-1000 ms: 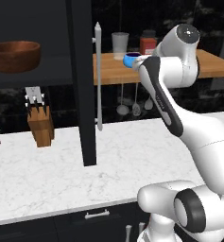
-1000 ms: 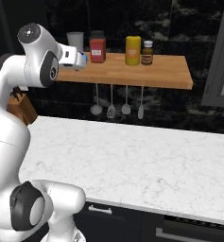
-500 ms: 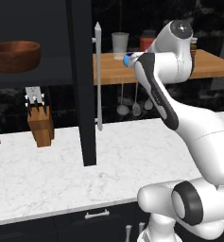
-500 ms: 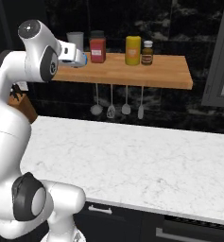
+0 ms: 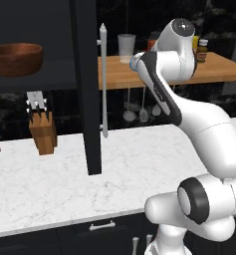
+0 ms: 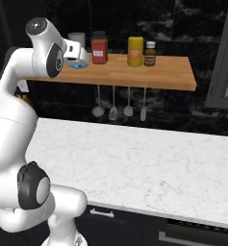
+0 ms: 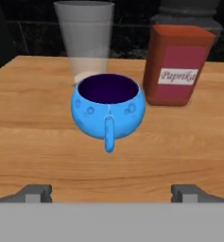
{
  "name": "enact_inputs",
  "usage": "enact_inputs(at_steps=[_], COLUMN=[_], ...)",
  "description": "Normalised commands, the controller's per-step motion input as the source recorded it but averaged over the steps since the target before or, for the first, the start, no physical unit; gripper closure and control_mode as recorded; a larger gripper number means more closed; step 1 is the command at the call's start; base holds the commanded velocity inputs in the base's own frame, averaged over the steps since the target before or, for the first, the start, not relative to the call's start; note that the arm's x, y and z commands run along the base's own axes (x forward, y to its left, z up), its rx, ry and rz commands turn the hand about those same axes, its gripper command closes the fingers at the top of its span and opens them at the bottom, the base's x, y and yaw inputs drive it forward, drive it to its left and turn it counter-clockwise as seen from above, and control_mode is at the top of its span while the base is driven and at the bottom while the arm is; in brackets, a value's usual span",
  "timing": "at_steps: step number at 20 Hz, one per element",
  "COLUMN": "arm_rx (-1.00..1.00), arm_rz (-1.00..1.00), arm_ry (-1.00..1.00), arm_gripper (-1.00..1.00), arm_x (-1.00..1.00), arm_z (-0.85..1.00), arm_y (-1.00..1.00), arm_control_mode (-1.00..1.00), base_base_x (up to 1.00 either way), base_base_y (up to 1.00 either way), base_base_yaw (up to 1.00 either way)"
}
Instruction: Gather all objects into one cabinet and sort the glasses and bowls to opposite sides.
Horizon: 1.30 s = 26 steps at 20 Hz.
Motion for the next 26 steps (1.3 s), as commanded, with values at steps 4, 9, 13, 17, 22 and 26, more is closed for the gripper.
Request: enact_inputs(at_steps=[4,9,13,17,22,26], arm_rx=[0.00,0.00,0.00,0.00,0.00,0.00], arm_rz=[0.00,0.00,0.00,0.00,0.00,0.00], arm_ry=[0.02,0.00,0.01,0.02,0.02,0.00], arm_gripper=[-1.00,-1.00,-1.00,-1.00,-1.00,-1.00], arm_x=[0.39,0.26,0.24,0.24,0.23,0.08], arm_z=[0.00,0.00,0.00,-0.04,-0.08,-0.03], arm_y=[0.00,0.00,0.00,0.00,0.00,0.05], arm_control_mode=[-1.00,-1.00,-1.00,-1.00,-1.00,-1.00], base_base_x=[0.00,0.00,0.00,0.00,0.00,0.00], base_base_y=[0.00,0.00,0.00,0.00,0.00,0.00], base_base_yaw=[0.00,0.00,0.00,0.00,0.00,0.00])
